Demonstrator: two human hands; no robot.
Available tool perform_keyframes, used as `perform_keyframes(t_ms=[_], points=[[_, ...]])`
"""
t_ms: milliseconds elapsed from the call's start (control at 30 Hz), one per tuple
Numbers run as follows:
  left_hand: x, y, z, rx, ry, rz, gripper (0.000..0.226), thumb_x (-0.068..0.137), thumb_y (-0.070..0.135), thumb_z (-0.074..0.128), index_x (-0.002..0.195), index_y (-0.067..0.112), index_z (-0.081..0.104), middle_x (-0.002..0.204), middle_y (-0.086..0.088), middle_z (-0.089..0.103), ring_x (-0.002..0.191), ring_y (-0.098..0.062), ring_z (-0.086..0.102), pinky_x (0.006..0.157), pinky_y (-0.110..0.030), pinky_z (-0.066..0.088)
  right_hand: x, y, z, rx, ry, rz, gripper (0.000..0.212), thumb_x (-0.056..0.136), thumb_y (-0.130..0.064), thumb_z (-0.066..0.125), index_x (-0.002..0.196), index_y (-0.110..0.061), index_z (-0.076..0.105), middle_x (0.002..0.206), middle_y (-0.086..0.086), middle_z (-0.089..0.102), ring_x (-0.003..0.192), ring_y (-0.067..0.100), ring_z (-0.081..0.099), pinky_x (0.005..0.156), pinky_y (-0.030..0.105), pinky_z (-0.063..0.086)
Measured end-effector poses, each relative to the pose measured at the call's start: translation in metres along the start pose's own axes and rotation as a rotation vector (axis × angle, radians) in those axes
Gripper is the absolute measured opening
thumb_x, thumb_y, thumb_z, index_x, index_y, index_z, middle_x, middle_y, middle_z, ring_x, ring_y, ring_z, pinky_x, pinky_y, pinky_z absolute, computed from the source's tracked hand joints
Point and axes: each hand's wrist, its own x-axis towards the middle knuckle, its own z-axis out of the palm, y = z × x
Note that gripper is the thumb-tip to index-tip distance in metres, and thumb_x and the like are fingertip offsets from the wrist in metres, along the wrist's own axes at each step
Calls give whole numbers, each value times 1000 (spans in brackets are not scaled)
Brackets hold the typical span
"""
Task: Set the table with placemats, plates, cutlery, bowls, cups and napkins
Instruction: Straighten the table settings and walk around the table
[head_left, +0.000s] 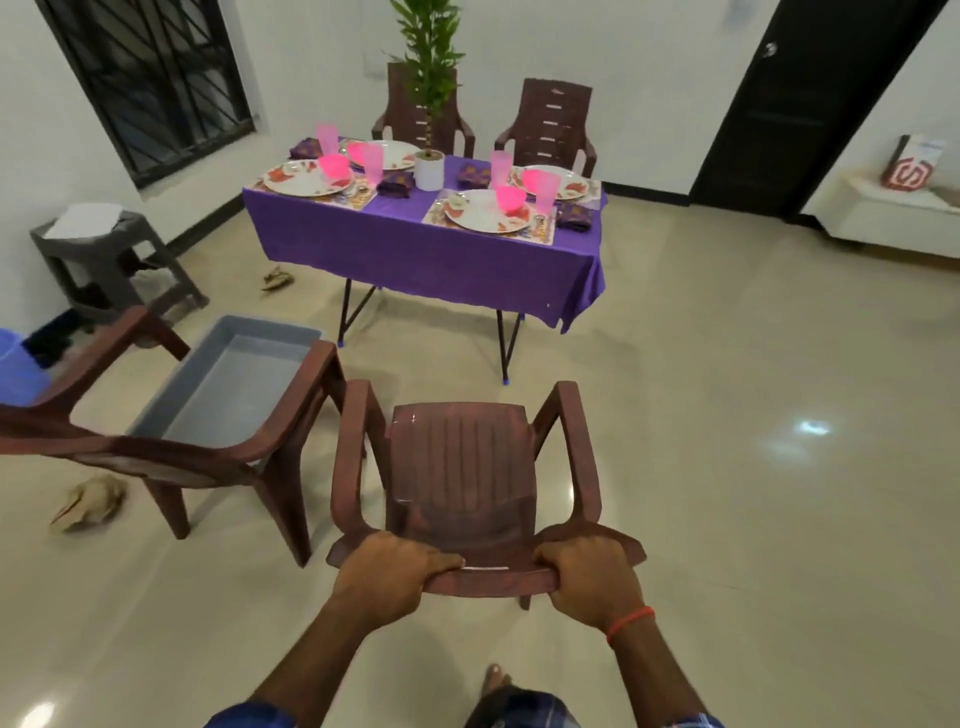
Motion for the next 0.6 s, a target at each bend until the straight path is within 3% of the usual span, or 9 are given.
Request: perform_keyframes(t_ms=[167,300,433,600], points=[[11,-18,-2,1,85,46,51,78,36,84,123,51,64,101,28,74,81,1,73,73,-28,64,12,-3,2,15,12,44,34,84,-52,43,96,-34,69,87,-17,71,75,11,65,73,28,54],[14,-54,0,-45,93,5,47,77,39,86,119,51,67,99,28,75,81,2,73,76,-27,62,36,-26,0,21,34,38,25,81,-40,47,81,-29,68,69,-11,67,60,13,62,60,30,54],[35,-75,-12,-22,91,33,49,66,35,94,108,48,73,91,27,75,77,3,72,73,-25,62,61,-27,-3,39,83,70,23,80,-38,47,76,-28,67,64,-11,64,55,13,60,56,28,53],[73,-111,-11,-24,74,17,60,63,31,94,114,50,69,95,27,75,79,1,71,73,-27,61,102,-19,-8,16,141,80,17,72,-34,51,68,-25,65,57,-8,61,48,15,56,50,28,49]])
